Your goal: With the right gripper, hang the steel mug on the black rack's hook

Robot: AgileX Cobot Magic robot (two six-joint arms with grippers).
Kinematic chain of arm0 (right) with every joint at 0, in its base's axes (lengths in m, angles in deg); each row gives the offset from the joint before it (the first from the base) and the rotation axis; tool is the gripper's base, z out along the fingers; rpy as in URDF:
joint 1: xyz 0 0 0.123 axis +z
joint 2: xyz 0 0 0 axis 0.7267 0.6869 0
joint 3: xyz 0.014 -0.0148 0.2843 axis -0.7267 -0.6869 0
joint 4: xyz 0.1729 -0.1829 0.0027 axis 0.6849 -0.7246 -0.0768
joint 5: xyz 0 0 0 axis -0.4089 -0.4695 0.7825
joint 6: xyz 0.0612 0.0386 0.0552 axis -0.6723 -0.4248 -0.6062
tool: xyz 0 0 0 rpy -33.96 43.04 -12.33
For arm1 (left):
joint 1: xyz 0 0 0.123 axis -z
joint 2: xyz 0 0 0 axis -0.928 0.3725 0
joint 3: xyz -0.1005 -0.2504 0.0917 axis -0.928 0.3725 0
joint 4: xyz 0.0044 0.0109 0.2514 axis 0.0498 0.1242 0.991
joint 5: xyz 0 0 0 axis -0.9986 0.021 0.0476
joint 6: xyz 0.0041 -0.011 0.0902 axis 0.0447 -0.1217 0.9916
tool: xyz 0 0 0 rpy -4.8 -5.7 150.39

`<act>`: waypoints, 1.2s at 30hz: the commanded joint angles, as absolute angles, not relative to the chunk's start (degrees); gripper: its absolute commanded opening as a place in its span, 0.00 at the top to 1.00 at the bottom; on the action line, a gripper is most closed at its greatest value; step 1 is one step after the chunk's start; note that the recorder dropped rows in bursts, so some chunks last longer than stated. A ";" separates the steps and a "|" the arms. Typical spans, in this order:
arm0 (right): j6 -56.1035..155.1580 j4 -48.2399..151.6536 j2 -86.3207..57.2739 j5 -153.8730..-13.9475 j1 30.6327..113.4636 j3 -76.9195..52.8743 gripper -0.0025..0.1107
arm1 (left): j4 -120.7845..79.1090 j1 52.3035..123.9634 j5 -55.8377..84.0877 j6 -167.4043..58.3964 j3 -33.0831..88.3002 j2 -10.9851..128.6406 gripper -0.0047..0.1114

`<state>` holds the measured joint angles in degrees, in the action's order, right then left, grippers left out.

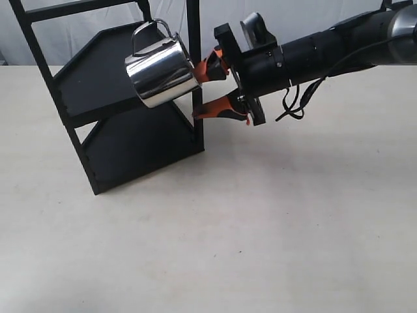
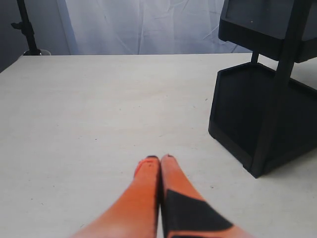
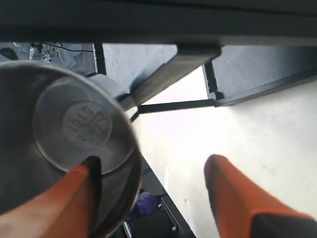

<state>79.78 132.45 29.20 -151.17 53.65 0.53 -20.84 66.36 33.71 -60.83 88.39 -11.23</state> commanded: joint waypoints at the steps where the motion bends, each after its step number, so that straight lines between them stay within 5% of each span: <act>1: 79.88 129.07 25.25 -151.55 50.15 0.53 0.45 | -20.84 66.64 32.90 -61.11 88.30 -10.99 0.96; 14: 78.06 119.04 14.55 -153.69 44.97 0.41 0.48 | -20.84 66.64 32.90 -61.11 88.30 -10.99 0.96; 20: 73.85 98.76 1.81 -153.87 45.08 0.30 0.98 | -20.84 66.64 32.90 -61.11 88.30 -10.99 0.96; 33: 69.65 101.09 -22.24 -153.87 48.86 -1.04 0.97 | -20.84 66.64 32.90 -61.11 88.30 -10.99 0.96; 36: 69.76 100.40 -29.28 -143.84 52.74 -6.38 0.97 | -20.84 66.64 32.90 -61.11 88.30 -10.99 0.96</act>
